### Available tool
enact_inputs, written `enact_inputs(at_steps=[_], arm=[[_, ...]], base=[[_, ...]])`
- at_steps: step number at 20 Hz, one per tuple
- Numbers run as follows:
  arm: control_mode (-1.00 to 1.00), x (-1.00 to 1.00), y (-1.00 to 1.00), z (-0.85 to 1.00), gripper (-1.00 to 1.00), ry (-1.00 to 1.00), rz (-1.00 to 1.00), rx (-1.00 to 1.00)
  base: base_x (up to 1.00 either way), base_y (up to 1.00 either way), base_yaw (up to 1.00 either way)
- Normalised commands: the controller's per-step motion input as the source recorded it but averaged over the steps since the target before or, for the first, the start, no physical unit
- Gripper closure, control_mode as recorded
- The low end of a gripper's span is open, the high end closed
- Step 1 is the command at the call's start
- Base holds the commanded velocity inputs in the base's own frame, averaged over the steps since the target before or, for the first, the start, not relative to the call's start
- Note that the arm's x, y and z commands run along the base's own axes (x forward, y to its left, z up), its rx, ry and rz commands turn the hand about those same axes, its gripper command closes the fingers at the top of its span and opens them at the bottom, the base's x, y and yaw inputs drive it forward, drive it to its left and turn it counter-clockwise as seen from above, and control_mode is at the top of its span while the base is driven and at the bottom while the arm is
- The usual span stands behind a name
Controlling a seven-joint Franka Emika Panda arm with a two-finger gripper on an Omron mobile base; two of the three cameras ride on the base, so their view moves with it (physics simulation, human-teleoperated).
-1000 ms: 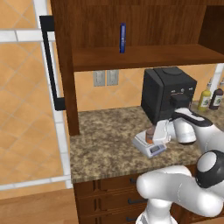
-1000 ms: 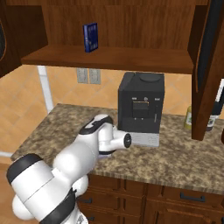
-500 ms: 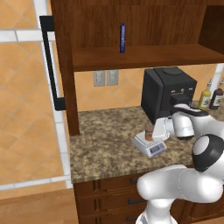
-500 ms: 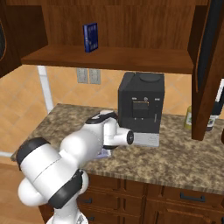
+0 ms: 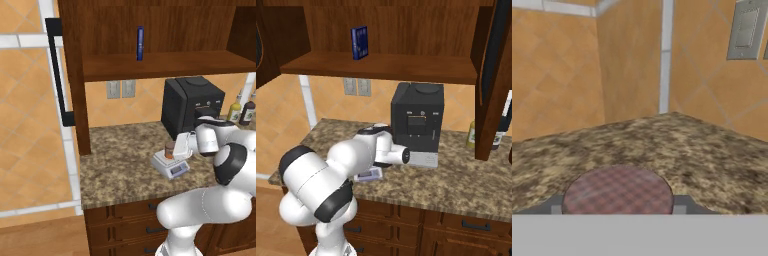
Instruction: Pick the jam and place it on the digital scale for weighing, and close the cabinet.
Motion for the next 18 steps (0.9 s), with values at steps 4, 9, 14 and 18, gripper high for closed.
enact_inputs(at_steps=[4,9,14,18], arm=[[-1.0,-0.01,0.0,0.0,-1.0,0.0,0.0,0.0],[-1.0,-0.17,0.0,0.09,-1.0,-0.08,0.0,0.0],[-1.0,-0.17,0.0,0.24,-1.0,-0.11,0.0,0.0],[-1.0,-0.03,0.01,0.09,-1.0,-0.13,0.0,-0.02]], base=[[0.0,0.0,0.0],[0.0,0.0,0.0],[0.0,0.0,0.0],[0.0,0.0,0.0]])
